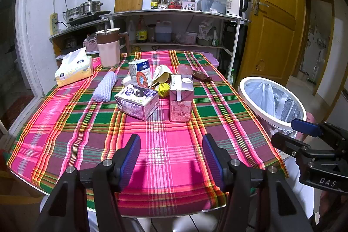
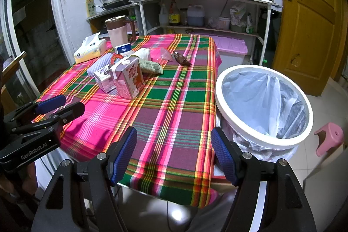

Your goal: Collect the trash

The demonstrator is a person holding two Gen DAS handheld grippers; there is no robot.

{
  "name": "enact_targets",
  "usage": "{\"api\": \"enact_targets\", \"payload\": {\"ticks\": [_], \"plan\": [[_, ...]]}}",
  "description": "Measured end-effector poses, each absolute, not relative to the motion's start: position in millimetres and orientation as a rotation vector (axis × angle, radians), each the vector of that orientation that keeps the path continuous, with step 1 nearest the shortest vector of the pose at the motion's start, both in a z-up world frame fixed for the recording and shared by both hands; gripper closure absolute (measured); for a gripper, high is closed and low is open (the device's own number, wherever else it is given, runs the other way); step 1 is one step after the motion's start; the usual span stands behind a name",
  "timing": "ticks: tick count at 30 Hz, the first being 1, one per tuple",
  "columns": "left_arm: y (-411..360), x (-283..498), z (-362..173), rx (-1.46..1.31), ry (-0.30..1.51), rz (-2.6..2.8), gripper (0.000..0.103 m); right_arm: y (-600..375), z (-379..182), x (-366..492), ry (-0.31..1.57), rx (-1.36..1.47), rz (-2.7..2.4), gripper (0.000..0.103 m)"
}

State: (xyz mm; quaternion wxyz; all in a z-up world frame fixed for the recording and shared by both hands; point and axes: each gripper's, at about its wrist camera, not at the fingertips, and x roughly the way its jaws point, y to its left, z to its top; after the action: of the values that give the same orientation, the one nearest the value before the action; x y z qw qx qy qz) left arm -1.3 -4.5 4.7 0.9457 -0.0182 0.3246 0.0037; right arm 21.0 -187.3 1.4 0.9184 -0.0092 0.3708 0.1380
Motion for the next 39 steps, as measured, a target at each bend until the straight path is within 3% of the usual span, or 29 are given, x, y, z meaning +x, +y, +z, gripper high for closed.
{"api": "enact_targets", "payload": {"ticks": [39], "plan": [[-12.8, -2.0, 4.2, -0.044, 0.665, 0.003, 0.045, -187.3, 3.0, 20.4, 0.765, -0.02, 0.287, 0.032]]}}
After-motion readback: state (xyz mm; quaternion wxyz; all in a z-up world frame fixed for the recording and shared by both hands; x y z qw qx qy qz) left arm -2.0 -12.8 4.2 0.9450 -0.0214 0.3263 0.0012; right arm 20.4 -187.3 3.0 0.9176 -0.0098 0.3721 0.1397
